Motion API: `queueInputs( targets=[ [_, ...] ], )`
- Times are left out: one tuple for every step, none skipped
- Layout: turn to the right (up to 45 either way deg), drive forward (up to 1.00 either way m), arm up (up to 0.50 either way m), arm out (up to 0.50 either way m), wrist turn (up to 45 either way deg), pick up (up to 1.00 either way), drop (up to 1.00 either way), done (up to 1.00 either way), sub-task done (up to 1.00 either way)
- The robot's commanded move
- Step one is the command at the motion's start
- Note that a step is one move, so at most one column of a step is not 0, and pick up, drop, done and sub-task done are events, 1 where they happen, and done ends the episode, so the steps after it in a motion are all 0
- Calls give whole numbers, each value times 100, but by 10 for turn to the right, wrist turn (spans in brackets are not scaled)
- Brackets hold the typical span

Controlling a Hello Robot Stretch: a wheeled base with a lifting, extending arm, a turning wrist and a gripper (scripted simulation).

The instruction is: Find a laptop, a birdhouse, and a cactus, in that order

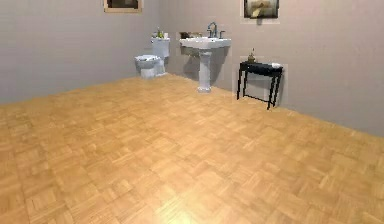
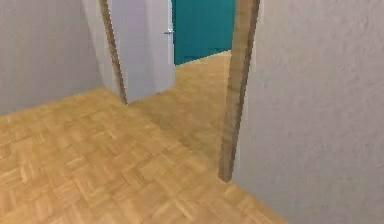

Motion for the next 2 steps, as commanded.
queueInputs(
  targets=[
    [-390,0,0,0,0,0,0,0,0],
    [-30,0,0,0,0,0,0,0,0]
  ],
)
